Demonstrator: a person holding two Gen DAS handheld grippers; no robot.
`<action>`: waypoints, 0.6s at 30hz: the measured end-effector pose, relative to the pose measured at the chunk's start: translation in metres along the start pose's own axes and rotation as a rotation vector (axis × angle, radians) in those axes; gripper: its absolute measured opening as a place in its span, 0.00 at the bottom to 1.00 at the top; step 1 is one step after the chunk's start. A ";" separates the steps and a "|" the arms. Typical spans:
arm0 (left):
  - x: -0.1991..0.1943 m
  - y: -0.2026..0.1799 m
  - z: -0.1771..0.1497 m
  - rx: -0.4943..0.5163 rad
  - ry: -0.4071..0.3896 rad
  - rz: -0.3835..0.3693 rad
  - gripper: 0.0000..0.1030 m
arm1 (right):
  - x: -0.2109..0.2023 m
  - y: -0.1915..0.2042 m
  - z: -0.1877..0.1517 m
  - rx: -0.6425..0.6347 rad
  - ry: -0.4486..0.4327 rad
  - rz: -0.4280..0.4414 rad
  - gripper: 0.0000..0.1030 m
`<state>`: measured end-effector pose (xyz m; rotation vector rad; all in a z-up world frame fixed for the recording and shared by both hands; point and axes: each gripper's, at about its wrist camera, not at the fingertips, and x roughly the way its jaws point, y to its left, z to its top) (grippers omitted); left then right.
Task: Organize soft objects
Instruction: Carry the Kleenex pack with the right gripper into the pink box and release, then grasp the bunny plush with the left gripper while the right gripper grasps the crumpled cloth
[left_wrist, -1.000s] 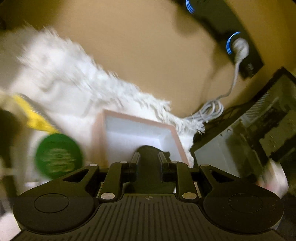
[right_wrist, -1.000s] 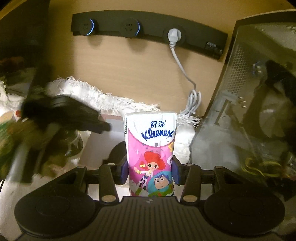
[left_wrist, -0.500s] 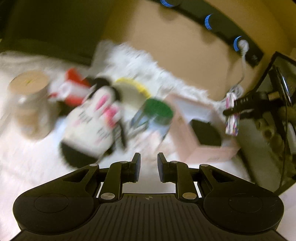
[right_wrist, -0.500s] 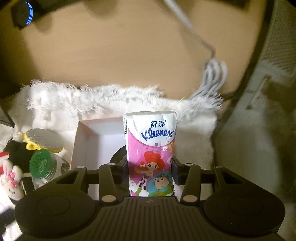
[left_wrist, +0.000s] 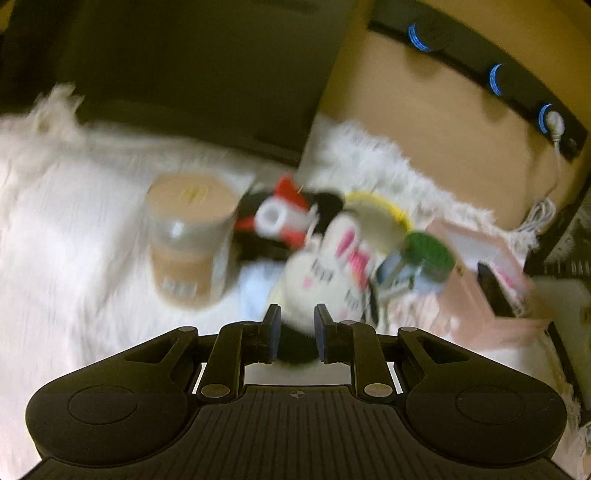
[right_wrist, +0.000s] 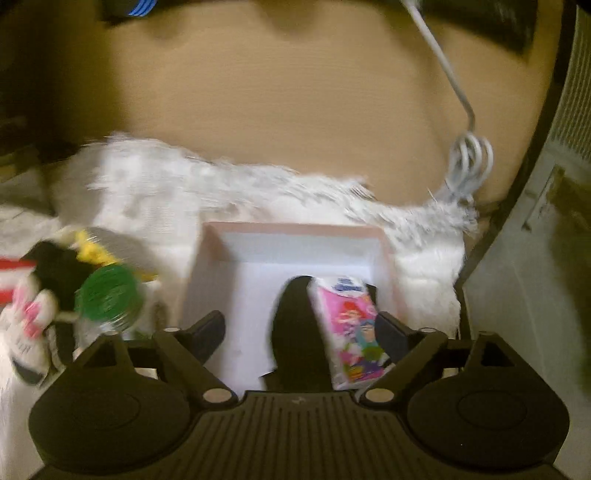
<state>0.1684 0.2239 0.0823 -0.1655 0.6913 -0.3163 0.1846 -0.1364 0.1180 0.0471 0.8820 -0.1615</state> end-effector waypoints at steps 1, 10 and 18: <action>0.001 -0.004 0.006 0.025 -0.011 -0.011 0.21 | -0.007 0.005 -0.006 -0.016 -0.015 0.011 0.96; 0.060 -0.029 0.062 0.095 0.031 -0.001 0.21 | -0.028 0.068 -0.089 -0.163 0.005 0.095 0.96; 0.110 -0.019 0.076 0.046 0.232 -0.027 0.22 | -0.035 0.088 -0.137 -0.218 0.033 0.094 0.96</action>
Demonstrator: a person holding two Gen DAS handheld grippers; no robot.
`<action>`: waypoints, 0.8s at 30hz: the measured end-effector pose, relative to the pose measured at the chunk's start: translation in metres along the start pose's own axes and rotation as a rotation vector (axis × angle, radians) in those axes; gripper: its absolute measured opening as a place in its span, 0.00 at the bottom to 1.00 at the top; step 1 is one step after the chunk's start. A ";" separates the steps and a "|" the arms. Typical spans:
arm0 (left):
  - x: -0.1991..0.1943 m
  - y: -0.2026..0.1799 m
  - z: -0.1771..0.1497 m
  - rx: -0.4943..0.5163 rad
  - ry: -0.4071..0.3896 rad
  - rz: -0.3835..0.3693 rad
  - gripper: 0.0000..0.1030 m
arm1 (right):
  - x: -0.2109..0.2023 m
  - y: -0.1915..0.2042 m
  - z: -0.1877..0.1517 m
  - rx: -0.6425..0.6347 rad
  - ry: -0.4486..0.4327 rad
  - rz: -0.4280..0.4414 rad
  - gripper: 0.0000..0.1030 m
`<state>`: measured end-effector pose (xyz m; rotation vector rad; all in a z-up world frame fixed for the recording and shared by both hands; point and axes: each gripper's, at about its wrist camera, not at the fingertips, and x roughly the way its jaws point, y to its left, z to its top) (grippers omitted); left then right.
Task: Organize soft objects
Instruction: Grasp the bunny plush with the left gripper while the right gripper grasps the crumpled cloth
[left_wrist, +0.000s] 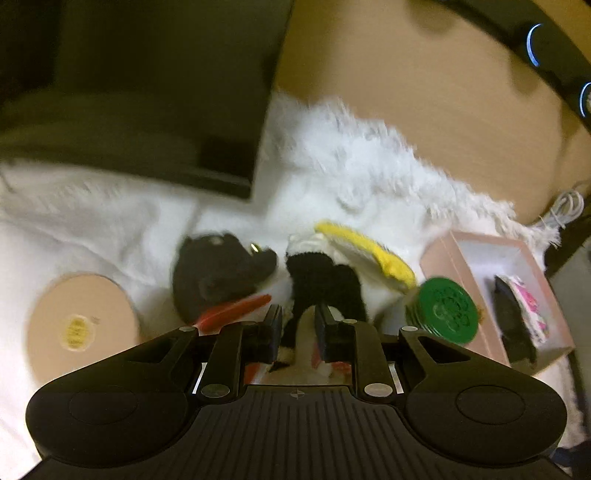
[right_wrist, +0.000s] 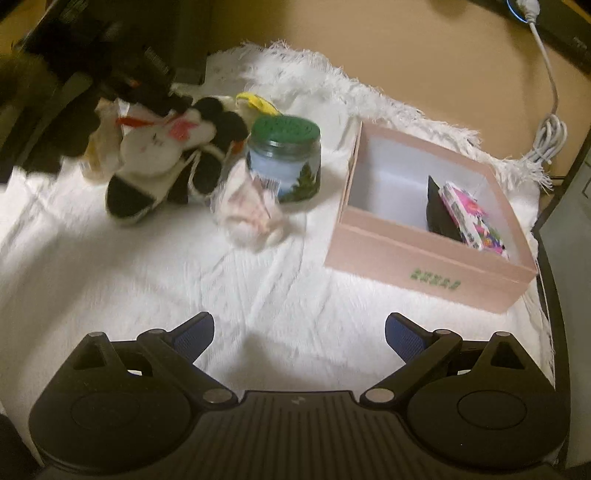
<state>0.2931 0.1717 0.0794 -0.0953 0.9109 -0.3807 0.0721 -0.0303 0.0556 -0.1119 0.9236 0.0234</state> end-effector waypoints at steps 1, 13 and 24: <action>0.005 0.001 -0.001 -0.006 0.033 -0.010 0.22 | 0.000 0.001 -0.004 -0.002 0.006 -0.003 0.96; -0.015 0.000 -0.057 0.106 0.037 -0.066 0.28 | 0.006 -0.009 -0.006 0.025 -0.039 0.028 0.96; -0.036 0.017 -0.077 0.022 -0.025 -0.067 0.29 | 0.048 0.040 0.053 -0.233 -0.125 0.010 0.67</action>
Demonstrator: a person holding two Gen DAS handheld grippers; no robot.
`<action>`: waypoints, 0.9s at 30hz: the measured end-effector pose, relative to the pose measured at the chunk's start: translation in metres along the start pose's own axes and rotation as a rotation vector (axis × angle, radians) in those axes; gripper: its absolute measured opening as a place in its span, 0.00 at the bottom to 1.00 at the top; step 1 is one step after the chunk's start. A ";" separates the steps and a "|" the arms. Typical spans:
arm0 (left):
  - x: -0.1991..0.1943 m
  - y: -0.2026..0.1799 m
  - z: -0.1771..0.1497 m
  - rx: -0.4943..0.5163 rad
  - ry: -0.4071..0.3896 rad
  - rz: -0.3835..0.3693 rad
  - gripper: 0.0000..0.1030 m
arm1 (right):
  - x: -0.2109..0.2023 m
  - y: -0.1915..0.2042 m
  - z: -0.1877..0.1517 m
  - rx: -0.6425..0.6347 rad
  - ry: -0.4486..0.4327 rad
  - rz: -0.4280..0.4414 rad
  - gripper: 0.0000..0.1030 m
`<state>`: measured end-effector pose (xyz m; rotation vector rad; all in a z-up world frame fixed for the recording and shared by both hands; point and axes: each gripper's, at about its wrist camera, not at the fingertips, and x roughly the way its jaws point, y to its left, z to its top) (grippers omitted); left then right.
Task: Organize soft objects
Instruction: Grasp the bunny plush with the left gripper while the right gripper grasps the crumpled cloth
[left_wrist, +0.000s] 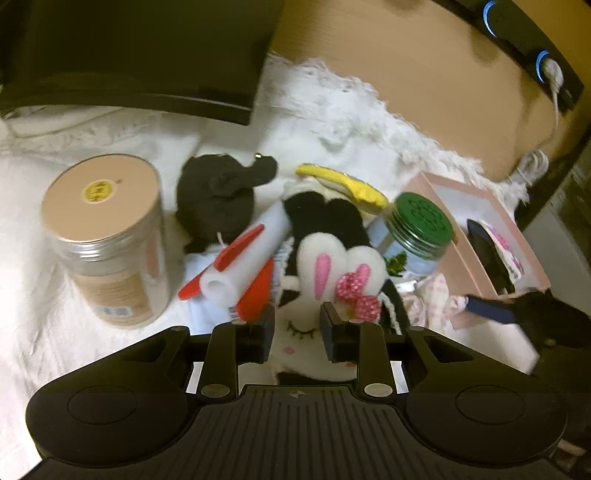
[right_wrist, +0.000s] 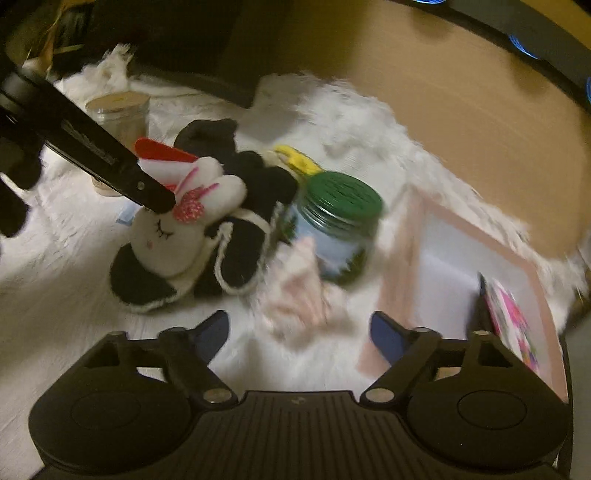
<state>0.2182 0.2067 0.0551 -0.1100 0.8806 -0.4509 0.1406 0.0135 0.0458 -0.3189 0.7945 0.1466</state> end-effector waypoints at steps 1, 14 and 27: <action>-0.002 0.000 0.000 0.000 -0.007 -0.001 0.29 | 0.009 0.006 0.004 -0.024 0.013 -0.006 0.53; 0.011 -0.019 0.005 0.013 -0.040 -0.015 0.28 | -0.019 -0.019 -0.023 0.196 0.110 -0.034 0.18; 0.021 -0.052 0.002 0.157 -0.012 0.046 0.29 | -0.022 -0.024 -0.072 0.348 0.132 -0.086 0.90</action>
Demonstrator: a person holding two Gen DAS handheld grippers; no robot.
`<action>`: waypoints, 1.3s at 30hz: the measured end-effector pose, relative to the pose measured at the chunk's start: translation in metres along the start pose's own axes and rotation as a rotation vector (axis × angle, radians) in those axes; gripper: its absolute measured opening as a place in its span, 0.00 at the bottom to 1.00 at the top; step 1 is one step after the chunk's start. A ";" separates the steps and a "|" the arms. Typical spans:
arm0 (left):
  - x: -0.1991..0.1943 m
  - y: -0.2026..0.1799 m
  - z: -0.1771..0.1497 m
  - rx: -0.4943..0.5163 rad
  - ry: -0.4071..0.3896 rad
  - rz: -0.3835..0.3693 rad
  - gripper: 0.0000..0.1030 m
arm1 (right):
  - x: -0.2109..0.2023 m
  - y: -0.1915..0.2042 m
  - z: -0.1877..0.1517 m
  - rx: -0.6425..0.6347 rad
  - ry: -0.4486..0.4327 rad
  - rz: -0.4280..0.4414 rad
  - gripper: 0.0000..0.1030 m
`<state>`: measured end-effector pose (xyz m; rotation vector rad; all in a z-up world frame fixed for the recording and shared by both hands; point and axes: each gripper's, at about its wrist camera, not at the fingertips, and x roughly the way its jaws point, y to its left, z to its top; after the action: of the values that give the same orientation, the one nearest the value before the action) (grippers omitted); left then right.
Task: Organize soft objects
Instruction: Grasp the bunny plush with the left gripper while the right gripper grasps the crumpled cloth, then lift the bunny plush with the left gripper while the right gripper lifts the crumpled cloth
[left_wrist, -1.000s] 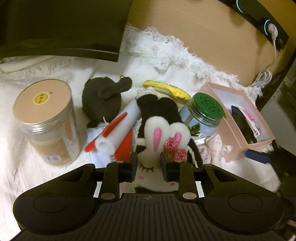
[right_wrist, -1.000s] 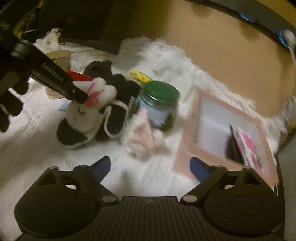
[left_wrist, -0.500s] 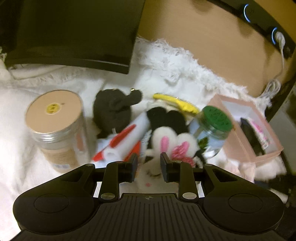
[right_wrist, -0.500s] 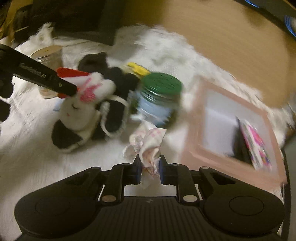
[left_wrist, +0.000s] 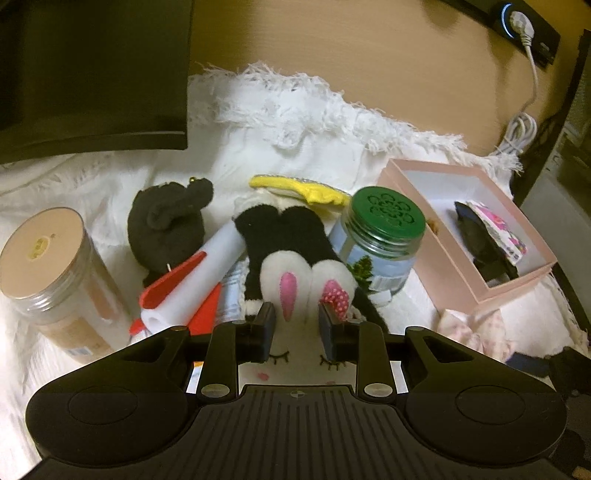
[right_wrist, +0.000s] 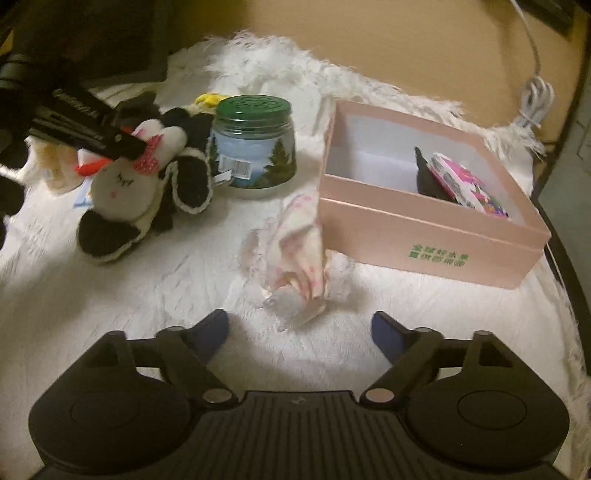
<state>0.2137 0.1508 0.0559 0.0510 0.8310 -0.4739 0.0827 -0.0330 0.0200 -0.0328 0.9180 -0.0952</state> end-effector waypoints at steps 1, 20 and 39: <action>0.000 -0.001 0.000 0.003 0.003 -0.005 0.29 | 0.002 -0.002 -0.001 0.014 0.000 0.000 0.95; 0.008 -0.035 -0.015 0.065 -0.002 -0.036 0.74 | 0.010 -0.013 -0.019 0.094 -0.074 0.005 1.00; 0.054 0.011 0.023 -0.070 -0.003 0.094 0.77 | 0.011 -0.013 -0.021 0.090 -0.089 0.009 1.00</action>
<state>0.2659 0.1349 0.0311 0.0249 0.8378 -0.3562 0.0717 -0.0467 -0.0005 0.0501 0.8239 -0.1252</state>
